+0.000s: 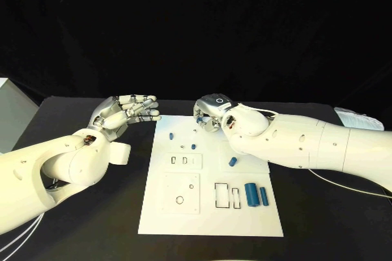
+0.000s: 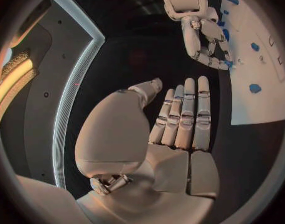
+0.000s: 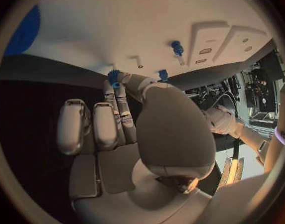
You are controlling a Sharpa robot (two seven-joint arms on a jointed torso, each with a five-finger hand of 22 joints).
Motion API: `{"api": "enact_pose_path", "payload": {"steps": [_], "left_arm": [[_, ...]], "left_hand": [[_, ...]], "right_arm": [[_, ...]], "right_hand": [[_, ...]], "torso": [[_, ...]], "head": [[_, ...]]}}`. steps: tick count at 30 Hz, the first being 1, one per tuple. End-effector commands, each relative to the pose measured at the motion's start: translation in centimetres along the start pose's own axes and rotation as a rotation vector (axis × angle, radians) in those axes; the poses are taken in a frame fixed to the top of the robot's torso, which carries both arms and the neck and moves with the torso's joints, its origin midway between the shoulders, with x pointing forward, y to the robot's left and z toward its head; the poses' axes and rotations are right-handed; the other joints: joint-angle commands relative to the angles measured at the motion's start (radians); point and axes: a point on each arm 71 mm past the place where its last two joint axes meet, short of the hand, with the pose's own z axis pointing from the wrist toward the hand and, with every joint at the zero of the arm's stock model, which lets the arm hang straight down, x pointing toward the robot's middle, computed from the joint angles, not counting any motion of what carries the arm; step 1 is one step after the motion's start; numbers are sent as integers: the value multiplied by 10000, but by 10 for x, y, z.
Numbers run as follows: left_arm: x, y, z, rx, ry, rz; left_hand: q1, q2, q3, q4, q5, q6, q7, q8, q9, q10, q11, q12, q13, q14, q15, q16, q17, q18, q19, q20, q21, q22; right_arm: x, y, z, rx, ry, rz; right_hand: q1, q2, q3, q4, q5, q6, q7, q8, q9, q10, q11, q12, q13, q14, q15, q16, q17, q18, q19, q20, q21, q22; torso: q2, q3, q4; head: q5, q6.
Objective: Assemble the parts on the task board
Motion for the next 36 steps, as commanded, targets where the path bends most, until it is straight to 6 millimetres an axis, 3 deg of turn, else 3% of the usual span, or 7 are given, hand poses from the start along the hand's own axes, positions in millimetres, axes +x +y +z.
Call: {"api": "enact_pose_path", "payload": {"steps": [1,24,27,29,30,31,36], "left_arm": [[3,-2,1,74,162,-42],[1,-4,2,64,137,-10],[1,-4,3,62,137,-8],[1,-4,3,62,134,-5],[1,-4,3,62,133,-4],[1,-4,3,62,131,-3],[0,-4,2,60,109,10]], "left_hand": [[-73,11,34,-20,-49,13,5,25,8,-2,18,-41,5,-2,-27,-12,15,112,-79,-23,39,16],[-81,14,52,-39,-48,2,18,20,10,-16,27,-49,2,-1,-26,-11,40,111,-81,-27,60,28],[-81,14,52,-39,-48,2,18,20,10,-16,27,-49,2,-1,-26,-11,40,111,-81,-27,60,28],[-81,14,52,-39,-48,2,18,20,10,-16,27,-49,2,-1,-26,-11,40,111,-81,-27,60,28],[-81,14,52,-39,-48,2,18,20,10,-16,27,-49,2,-1,-26,-11,40,111,-81,-27,60,28],[-81,14,52,-39,-48,2,18,20,10,-16,27,-49,2,-1,-26,-11,40,111,-81,-27,60,28],[-81,14,52,-39,-48,2,18,20,10,-16,27,-49,2,-1,-26,-11,40,111,-81,-27,60,28]], "right_arm": [[2,3,1,-156,20,-210],[8,5,3,-110,218,-334],[8,5,4,-106,207,-295],[8,4,4,-115,190,-243],[8,4,4,-115,162,-219],[8,4,4,-111,127,-196],[6,2,2,-48,-83,-111]], "right_hand": [[-39,-17,24,-42,46,-76,-20,23,15,419,-407,-14,220,145,-80,71,-7,-97,47,10,8,-17],[-77,-74,46,-60,57,-147,4,2,34,348,-381,-30,214,135,-63,69,-37,-91,24,21,-13,-39],[-183,-179,76,-41,28,-312,63,-73,36,166,-319,-48,181,111,-12,49,-99,-65,-57,54,-109,-158],[-409,-431,107,33,-25,-665,198,-273,-1,-157,-191,-41,100,58,116,-23,-262,5,-260,128,-367,-476],[-672,-638,-96,106,158,-1047,241,-497,-66,-554,-114,-34,-6,-36,214,-199,-565,107,-556,189,-763,-976],[-752,-652,-267,100,96,-1192,214,-583,-84,-729,-83,-39,-48,-61,220,-252,-662,160,-680,211,-949,-1190],[-579,-476,-1598,164,18,-1574,159,-873,-145,-1616,-58,-5,-83,-382,226,-918,-1709,399,-1278,284,-2088,-2401]], "torso": [[18,-9,4],[62,-6,-5],[65,-6,-2],[52,-12,-1],[49,-17,1],[48,-17,2],[46,-12,-9]], "head": [[27,-27],[39,-12],[39,-3],[41,-20],[43,-31],[45,-34],[57,-52]]}}
